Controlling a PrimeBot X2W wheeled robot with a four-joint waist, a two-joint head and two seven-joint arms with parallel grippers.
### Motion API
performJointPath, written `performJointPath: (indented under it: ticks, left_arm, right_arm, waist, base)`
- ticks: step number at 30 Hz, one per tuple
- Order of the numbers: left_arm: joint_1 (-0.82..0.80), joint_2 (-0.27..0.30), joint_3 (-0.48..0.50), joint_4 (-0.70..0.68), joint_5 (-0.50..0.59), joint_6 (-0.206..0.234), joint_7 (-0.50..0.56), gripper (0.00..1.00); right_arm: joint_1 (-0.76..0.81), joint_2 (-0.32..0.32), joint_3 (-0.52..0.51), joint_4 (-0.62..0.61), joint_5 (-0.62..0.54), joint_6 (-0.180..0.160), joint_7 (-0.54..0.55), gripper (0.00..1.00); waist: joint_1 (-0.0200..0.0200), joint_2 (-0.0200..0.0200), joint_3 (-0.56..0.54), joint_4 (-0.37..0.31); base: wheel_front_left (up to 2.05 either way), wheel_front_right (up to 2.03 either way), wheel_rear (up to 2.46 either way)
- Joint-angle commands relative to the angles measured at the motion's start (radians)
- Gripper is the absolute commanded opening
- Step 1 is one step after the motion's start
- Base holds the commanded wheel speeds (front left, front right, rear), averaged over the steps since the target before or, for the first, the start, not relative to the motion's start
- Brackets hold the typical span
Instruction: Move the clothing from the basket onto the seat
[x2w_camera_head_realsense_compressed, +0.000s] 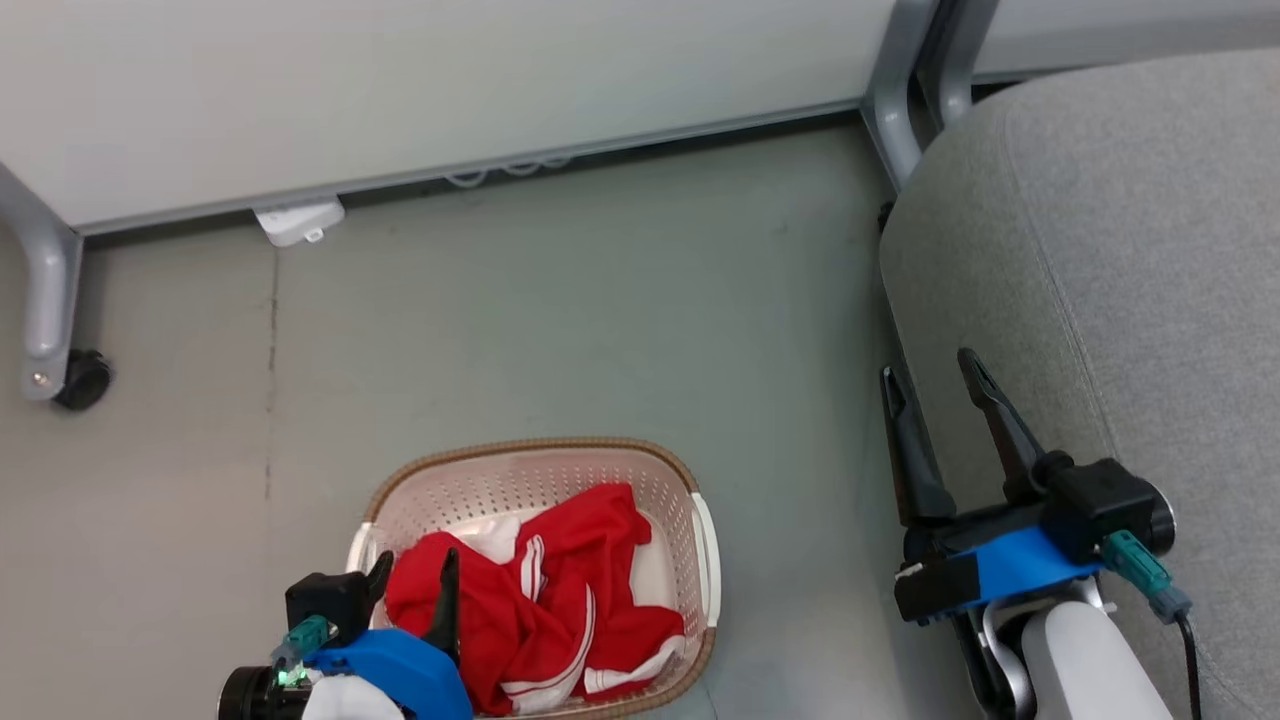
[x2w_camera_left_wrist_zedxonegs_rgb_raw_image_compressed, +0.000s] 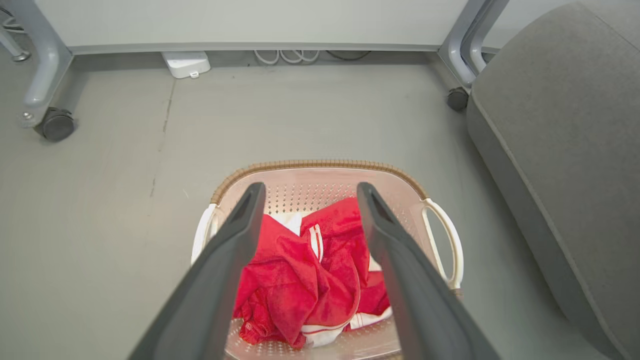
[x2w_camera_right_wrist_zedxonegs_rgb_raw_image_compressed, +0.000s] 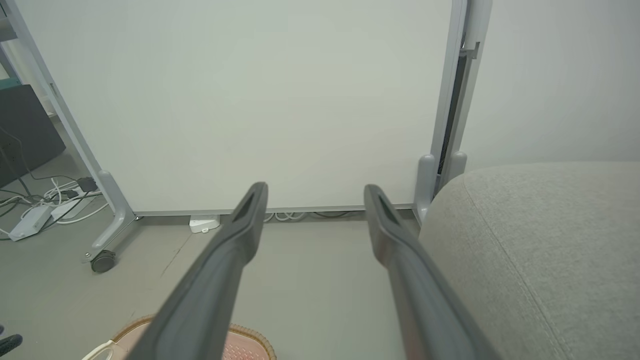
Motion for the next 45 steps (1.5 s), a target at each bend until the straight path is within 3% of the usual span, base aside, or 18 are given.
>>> performJointPath:
  ticks: [1, 10, 16, 28, 33, 34, 35, 36, 45]
  left_arm:
    - [-0.024, 0.005, 0.000, 0.020, -0.005, 0.002, 0.004, 1.00]
    - [-0.195, 0.013, 0.022, 0.253, -0.033, 0.016, 0.062, 1.00]
    - [-0.287, 0.027, 0.054, 0.376, -0.060, 0.052, 0.078, 1.00]
    - [-0.418, 0.076, 0.099, 0.495, -0.101, 0.097, 0.036, 1.00]
    - [-0.448, 0.091, 0.089, 0.528, -0.096, 0.090, 0.017, 0.98]
    - [-0.452, 0.092, 0.090, 0.533, -0.100, 0.088, 0.010, 0.62]
    - [-0.457, 0.091, 0.089, 0.539, -0.101, 0.087, 0.009, 0.42]
    - [-0.465, 0.091, 0.088, 0.551, -0.105, 0.084, 0.003, 0.00]
    - [-0.487, 0.079, 0.076, 0.587, -0.107, 0.075, -0.028, 0.00]
  right_arm:
    - [-0.027, -0.002, 0.006, -0.005, 0.001, 0.000, -0.008, 1.00]
    - [-0.130, -0.001, 0.071, -0.013, 0.029, 0.000, -0.028, 1.00]
    - [-0.172, -0.001, 0.111, -0.009, 0.058, 0.000, -0.039, 1.00]
    - [-0.217, -0.001, 0.146, -0.043, 0.102, 0.000, -0.044, 1.00]
    - [-0.217, -0.001, 0.149, -0.056, 0.111, 0.000, -0.044, 1.00]
    - [-0.216, -0.001, 0.149, -0.057, 0.112, 0.000, -0.044, 1.00]
    - [-0.216, -0.001, 0.149, -0.058, 0.112, 0.000, -0.044, 1.00]
    - [-0.218, -0.001, 0.149, -0.059, 0.113, 0.000, -0.044, 1.00]
    - [-0.222, -0.001, 0.152, -0.051, 0.109, 0.000, -0.044, 1.00]
  waist:
    - [-0.0003, 0.0000, 0.081, -0.039]
    - [-0.0003, 0.0000, 0.282, -0.122]
    - [-0.0003, 0.0000, 0.372, -0.172]
    - [-0.0003, 0.0000, 0.512, -0.228]
    - [-0.0003, 0.0000, 0.538, -0.234]
    - [-0.0003, 0.0000, 0.541, -0.234]
    - [-0.0003, 0.0000, 0.543, -0.234]
    - [-0.0003, 0.0000, 0.547, -0.234]
    - [-0.0003, 0.0000, 0.537, -0.227]
  base:
    - [0.00, 0.00, 0.00]
    - [0.00, 0.00, 0.00]
    - [0.00, 0.00, 0.00]
    - [0.00, 0.00, 0.00]
    - [0.00, 0.00, 0.00]
    - [0.00, 0.00, 0.00]
    - [0.00, 0.00, 0.00]
    - [0.00, 0.00, 0.00]
    - [0.00, 0.00, 0.00]
